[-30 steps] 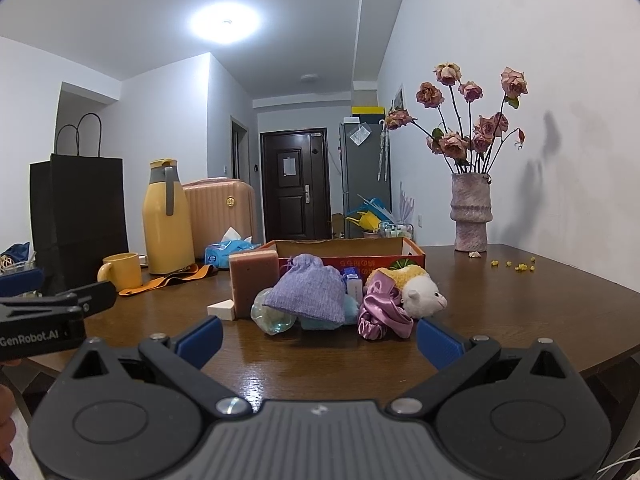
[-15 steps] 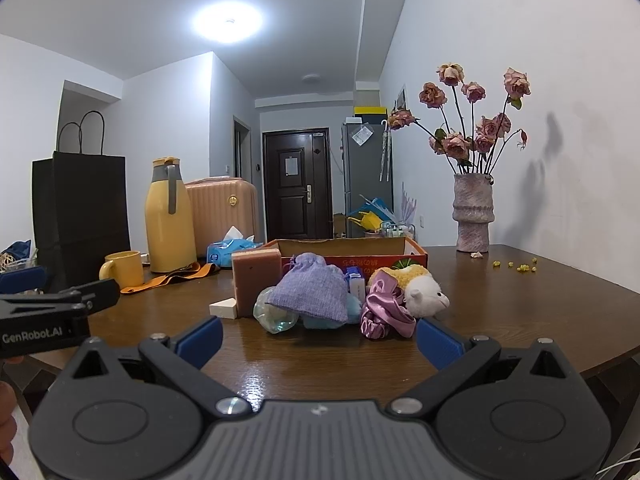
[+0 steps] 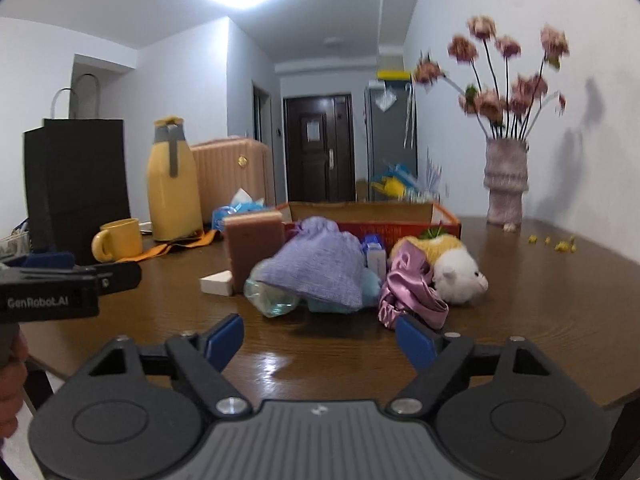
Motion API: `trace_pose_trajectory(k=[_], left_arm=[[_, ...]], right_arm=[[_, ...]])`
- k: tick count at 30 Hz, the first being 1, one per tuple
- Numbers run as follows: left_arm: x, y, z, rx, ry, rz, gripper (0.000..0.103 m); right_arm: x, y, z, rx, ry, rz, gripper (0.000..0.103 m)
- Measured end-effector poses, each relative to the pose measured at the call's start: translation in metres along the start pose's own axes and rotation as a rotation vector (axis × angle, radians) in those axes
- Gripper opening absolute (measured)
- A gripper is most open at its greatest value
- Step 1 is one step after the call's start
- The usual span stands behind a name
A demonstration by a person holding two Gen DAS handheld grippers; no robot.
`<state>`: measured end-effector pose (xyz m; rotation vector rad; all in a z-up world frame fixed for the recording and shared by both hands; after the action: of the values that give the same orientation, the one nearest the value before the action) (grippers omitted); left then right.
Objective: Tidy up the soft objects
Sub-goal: 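Grasp the purple cloth pouch with the right gripper and lift it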
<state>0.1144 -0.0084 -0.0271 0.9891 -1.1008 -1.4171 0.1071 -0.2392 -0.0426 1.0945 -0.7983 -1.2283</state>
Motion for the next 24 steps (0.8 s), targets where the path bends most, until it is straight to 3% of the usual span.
trace_pose_trajectory(k=[3,7,12,15,16,17,21,24], left_arm=[[0.014,0.004,-0.022,0.003,-0.016,-0.028,0.099],[0.018,0.014,-0.049,-0.027,-0.034,-0.04,0.099],[0.013,0.023,-0.071,-0.039,0.007,-0.043,0.099],[0.009,0.024,-0.079,-0.058,0.026,-0.017,0.099],[0.008,0.024,-0.08,-0.062,0.029,-0.012,0.099],[0.008,0.023,-0.08,-0.065,0.033,-0.013,0.099],[0.014,0.023,-0.074,-0.054,0.037,-0.031,0.099],[0.018,0.025,-0.065,-0.037,0.036,-0.031,0.099]], right_arm=[[0.008,0.007,-0.028,-0.041,0.055,0.005,0.083],[-0.011,0.012,-0.06,-0.02,-0.018,0.218,0.083],[-0.034,0.01,-0.094,-0.001,-0.063,0.46,0.079],[-0.036,0.011,-0.107,-0.014,-0.045,0.492,0.041],[-0.034,0.013,-0.108,-0.016,-0.037,0.478,0.022],[-0.032,0.015,-0.107,-0.008,-0.036,0.468,0.009],[-0.019,0.033,-0.079,0.119,-0.032,0.397,0.004],[0.0,0.053,-0.042,0.186,0.08,0.27,0.004]])
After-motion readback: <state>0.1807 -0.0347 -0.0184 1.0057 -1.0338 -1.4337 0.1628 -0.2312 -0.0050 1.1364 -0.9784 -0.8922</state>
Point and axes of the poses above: each gripper's, at about its wrist camera, not at the fingertips, and z roughly against the way its jaws point, x to its right, y to its top, the point moved 1 cm from there along -z, roughly the way its jaws point, and after that the axes turned 1 degree about z, right-handed, at the moved point
